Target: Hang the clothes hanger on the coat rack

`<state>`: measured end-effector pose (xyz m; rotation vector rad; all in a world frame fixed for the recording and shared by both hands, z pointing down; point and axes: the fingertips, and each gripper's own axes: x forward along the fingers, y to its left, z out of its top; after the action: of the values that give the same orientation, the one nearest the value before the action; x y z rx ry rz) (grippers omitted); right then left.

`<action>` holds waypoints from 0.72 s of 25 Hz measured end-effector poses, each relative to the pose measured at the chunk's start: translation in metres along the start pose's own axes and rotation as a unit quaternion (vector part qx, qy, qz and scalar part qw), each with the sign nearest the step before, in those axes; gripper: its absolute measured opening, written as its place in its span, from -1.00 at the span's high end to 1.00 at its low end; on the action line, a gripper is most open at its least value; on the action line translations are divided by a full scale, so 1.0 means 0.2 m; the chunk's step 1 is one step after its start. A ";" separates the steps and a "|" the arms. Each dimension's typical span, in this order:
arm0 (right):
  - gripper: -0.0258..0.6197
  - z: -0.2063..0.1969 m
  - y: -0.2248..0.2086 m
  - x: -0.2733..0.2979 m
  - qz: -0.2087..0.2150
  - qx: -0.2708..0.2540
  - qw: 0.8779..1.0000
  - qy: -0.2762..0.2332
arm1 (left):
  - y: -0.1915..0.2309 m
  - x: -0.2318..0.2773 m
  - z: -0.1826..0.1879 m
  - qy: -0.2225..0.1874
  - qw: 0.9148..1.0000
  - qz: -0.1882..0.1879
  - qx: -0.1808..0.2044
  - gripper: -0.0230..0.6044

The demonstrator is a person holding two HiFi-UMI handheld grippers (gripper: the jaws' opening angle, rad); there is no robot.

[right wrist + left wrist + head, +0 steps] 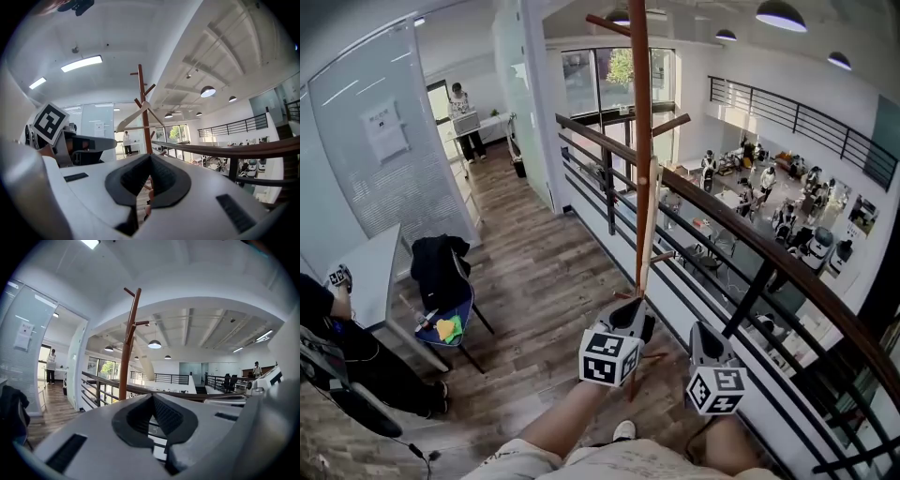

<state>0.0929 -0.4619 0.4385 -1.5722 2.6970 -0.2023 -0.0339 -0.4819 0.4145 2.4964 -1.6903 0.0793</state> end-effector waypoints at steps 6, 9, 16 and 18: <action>0.92 -0.02 0.00 0.00 -0.006 -0.008 1.000 0.011 | -0.03 -0.02 -0.04 0.003 1.000 0.001 -0.006 0.91; 0.92 -0.04 0.00 0.00 -0.009 -0.003 1.000 0.016 | -0.03 -0.03 -0.06 0.006 1.000 0.001 -0.005 0.91; 0.92 -0.06 0.04 -0.04 -0.003 -0.003 1.000 0.016 | -0.05 -0.08 -0.12 0.017 1.000 0.003 -0.011 0.91; 0.92 -0.08 0.05 -0.05 -0.002 -0.007 1.000 0.020 | -0.05 -0.09 -0.13 0.019 1.000 0.004 -0.014 0.91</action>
<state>0.0869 -0.4472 0.4521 -1.5953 2.7299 -0.2173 -0.0310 -0.4587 0.4378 2.4512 -1.6754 0.1017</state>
